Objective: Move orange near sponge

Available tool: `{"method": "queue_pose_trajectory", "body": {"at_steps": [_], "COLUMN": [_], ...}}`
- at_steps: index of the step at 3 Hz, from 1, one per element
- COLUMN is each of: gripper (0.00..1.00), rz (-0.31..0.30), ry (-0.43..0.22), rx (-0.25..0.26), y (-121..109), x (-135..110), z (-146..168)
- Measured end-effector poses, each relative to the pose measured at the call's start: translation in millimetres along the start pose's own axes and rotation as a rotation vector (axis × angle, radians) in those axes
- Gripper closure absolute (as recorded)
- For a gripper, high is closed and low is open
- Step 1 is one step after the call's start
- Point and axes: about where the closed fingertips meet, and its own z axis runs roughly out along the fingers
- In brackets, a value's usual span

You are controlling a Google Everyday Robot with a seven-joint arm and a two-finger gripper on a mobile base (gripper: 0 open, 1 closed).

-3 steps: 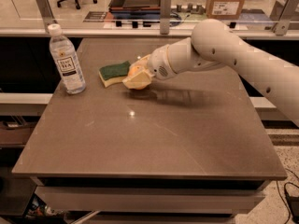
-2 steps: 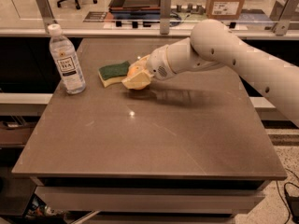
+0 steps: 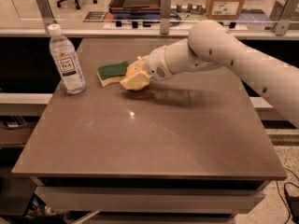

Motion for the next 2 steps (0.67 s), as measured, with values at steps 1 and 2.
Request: {"method": "queue_pose_trajectory", "body": {"at_steps": [1, 2], "gripper": [0.12, 0.0], "rz": [-0.001, -0.002], "ry": [0.0, 0.0], "rx": [-0.004, -0.008], "y": [1.3, 2.4], "x": [-0.4, -0.8], "z": [2.1, 4.1]}}
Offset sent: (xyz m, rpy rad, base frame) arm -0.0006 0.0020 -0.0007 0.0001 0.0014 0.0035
